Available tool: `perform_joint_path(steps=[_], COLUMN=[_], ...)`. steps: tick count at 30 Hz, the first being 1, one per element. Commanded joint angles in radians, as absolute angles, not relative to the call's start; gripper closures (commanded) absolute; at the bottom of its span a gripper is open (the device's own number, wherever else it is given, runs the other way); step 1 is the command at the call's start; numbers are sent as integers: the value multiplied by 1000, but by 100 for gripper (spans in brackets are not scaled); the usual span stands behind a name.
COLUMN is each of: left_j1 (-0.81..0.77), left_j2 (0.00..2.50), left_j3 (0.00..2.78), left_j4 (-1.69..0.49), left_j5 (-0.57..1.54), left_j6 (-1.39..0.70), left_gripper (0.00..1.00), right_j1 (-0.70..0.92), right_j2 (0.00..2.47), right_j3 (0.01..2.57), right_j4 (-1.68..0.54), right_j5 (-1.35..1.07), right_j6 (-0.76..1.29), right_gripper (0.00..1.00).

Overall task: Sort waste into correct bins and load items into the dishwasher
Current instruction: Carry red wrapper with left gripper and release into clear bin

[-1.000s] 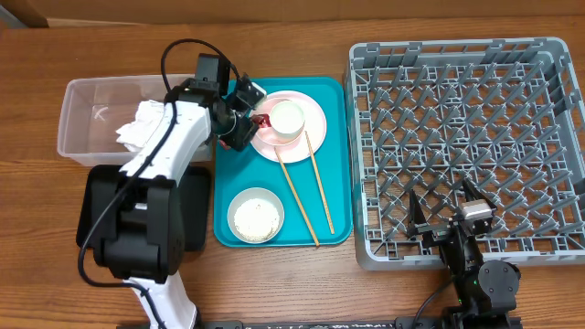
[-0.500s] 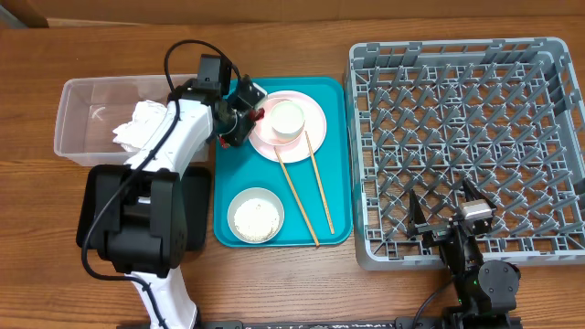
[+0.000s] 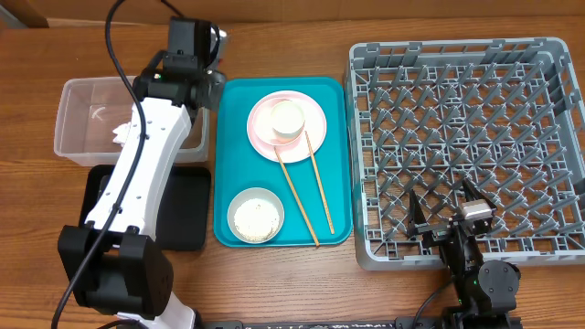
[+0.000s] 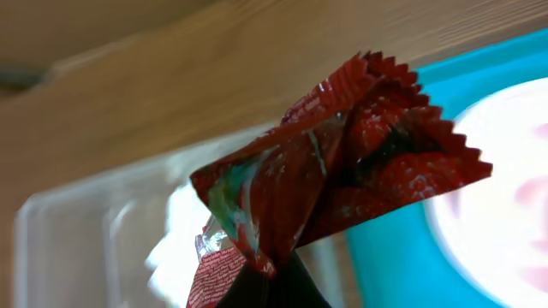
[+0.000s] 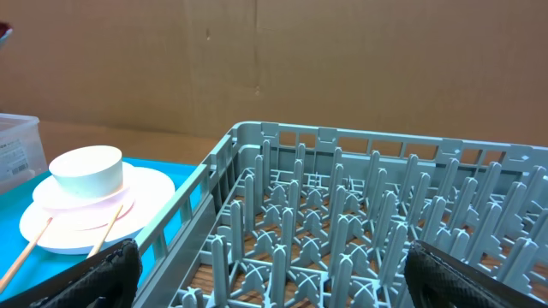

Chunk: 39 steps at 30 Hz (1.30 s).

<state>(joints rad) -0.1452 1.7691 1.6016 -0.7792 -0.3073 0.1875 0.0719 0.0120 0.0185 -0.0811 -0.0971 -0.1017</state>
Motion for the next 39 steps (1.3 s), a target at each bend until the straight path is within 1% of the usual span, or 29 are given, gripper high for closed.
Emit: perform_joint_path(steps=[1, 7, 10, 14, 17, 28, 36, 39], left_j1=[-109, -34, -4, 17, 17, 17, 17, 17], left_j2=[1793, 1840, 1846, 1846, 1846, 1875, 1877, 1877], left_j3=[1569, 1512, 1491, 1485, 1471, 1346, 1345, 1345], left_j4=[-801, -812, -811, -815, -814, -744, -736, -739], left_j5=[-530, -515, -406, -205, -118, -88, -74, -4], left_j6=[78, -31, -43, -50, -105, -120, -109, -109], left_gripper=[96, 96, 96, 96, 96, 96, 94, 92], right_j1=[70, 71, 70, 70, 71, 70, 70, 70], right_j2=[3, 3, 3, 3, 3, 3, 3, 3], right_j3=[8, 8, 8, 8, 8, 8, 8, 8], right_j4=[-76, -76, -76, -76, -76, -76, -76, -76], right_j5=[-98, -98, -99, -99, -98, -98, -98, -98], right_j6=[-102, -102, -102, -102, -102, -102, -102, -102], right_gripper=[0, 0, 0, 0, 0, 0, 0, 0])
